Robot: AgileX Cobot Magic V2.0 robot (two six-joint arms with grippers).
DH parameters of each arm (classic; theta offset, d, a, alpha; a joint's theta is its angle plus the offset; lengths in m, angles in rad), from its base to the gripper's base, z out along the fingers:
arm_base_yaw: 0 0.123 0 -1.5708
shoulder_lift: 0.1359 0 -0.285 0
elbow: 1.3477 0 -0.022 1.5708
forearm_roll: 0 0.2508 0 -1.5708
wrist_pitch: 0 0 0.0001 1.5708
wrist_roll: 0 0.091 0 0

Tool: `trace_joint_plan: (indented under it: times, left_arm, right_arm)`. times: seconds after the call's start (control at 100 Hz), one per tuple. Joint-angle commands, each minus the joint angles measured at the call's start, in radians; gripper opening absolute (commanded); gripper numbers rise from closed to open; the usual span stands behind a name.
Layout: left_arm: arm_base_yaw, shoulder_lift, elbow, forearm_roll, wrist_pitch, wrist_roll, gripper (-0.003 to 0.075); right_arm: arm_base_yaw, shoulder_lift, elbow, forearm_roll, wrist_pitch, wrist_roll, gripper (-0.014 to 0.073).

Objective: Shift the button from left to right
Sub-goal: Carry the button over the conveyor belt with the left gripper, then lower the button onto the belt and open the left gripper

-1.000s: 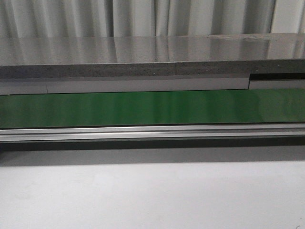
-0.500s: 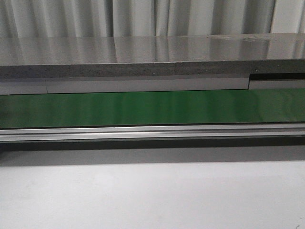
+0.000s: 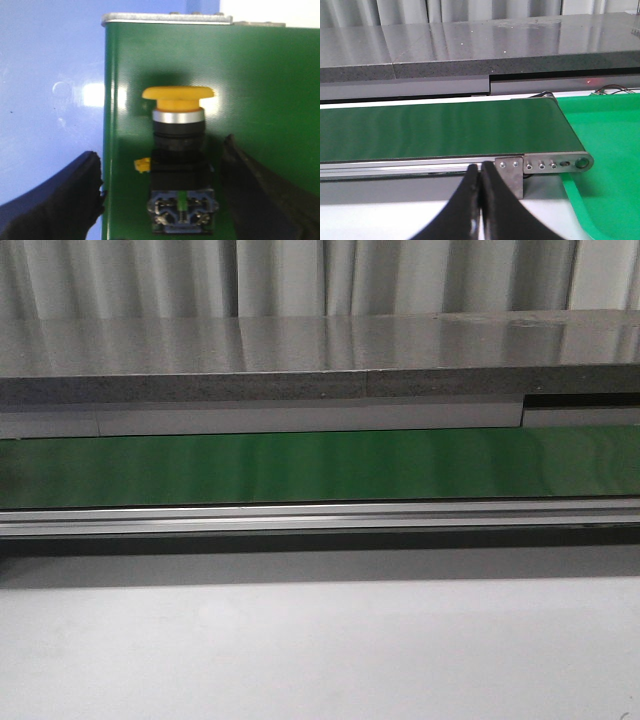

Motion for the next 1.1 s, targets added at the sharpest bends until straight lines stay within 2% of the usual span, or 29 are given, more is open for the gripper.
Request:
trace_joint_plan:
  times: [0.0,0.13,0.28,0.49,0.89,1.09]
  left_arm:
    - [-0.006,-0.056,-0.023,-0.001,-0.022,0.004,0.0503]
    - [-0.007,-0.067,-0.023,-0.032,-0.026,0.011,0.0503]
    - [-0.007,-0.101,-0.023,-0.110,-0.055,0.084,0.0503]
    - [-0.010,-0.209,0.021,-0.139,-0.129,0.086,0.0502]
    - [-0.146,-0.554,0.273,-0.098,-0.411,0.086,0.0495]
    - [-0.166,-0.737,0.419,-0.095,-0.534,0.086,0.0491]
  right_arm:
    - [0.003,-0.019,-0.015,-0.001,-0.090,-0.001,-0.0067]
    - [0.003,-0.019,-0.015,-0.001,-0.090,-0.001,-0.0067]
    - [0.003,-0.019,-0.015,-0.001,-0.090,-0.001,-0.0067]
    - [0.003,-0.019,-0.015,-0.001,-0.090,-0.001,-0.0067]
    - [0.003,-0.019,-0.015,-0.001,-0.090,-0.001,-0.0067]
    - [0.003,-0.019,-0.015,-0.001,-0.090,-0.001,-0.0067]
